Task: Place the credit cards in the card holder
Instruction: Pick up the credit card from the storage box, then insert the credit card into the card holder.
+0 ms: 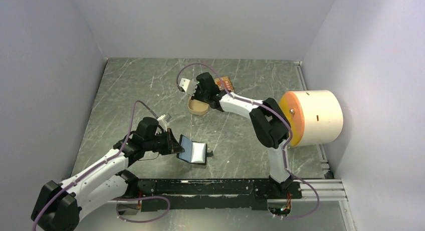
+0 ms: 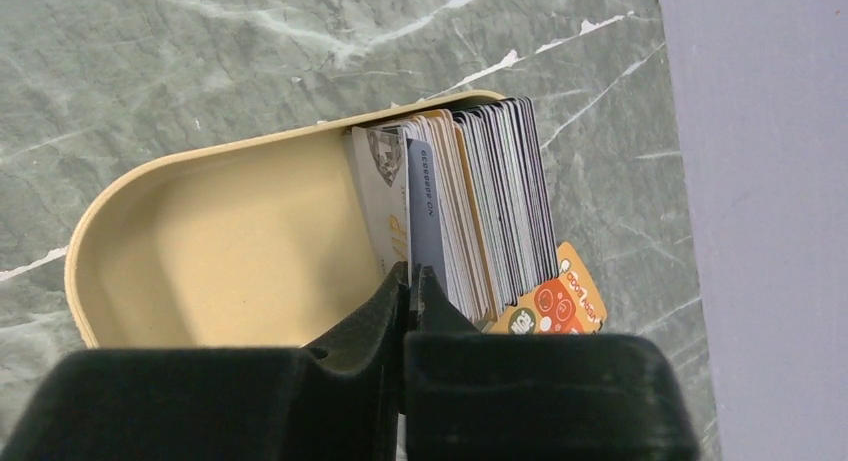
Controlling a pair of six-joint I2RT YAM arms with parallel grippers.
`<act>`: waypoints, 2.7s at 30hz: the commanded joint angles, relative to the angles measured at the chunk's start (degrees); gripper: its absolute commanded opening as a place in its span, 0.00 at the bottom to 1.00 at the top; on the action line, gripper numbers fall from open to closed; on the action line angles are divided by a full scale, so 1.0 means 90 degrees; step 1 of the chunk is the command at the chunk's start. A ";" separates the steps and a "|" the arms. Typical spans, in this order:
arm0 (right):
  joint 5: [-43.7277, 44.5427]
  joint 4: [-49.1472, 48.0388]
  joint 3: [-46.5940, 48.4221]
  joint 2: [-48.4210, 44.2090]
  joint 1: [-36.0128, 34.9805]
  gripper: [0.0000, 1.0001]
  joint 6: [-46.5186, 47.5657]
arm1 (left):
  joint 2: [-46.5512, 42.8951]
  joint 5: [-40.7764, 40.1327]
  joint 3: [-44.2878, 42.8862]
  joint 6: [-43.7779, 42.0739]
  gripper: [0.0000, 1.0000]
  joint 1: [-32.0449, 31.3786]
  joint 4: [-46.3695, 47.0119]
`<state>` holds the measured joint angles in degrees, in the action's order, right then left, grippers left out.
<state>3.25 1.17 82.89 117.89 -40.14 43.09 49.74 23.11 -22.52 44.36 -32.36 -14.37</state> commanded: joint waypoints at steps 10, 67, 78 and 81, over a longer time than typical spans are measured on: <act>-0.0604 0.0687 0.0207 -0.0421 0.0065 0.00 -0.0224 | 0.0052 0.0047 0.0083 0.0063 0.09 -0.0037 0.0354; -0.2029 -0.2801 -0.5756 -0.3518 -0.0960 0.06 -1.0413 | 0.0986 -0.1048 0.0993 0.0871 0.35 -0.0037 0.1675; -0.1879 -0.2445 -0.5675 -0.3375 -0.0950 0.20 -1.0240 | 0.0804 -0.1148 0.0960 0.0765 0.32 -0.0038 0.1497; -0.1899 -0.2358 -0.5629 -0.3321 -0.0950 0.07 -1.0179 | 0.0880 -0.1100 0.0969 0.0765 0.29 -0.0037 0.1554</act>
<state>-14.39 -21.34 31.38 87.11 -48.71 -49.65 57.30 14.15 -14.04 52.16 -32.40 -0.14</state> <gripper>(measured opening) 0.129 0.305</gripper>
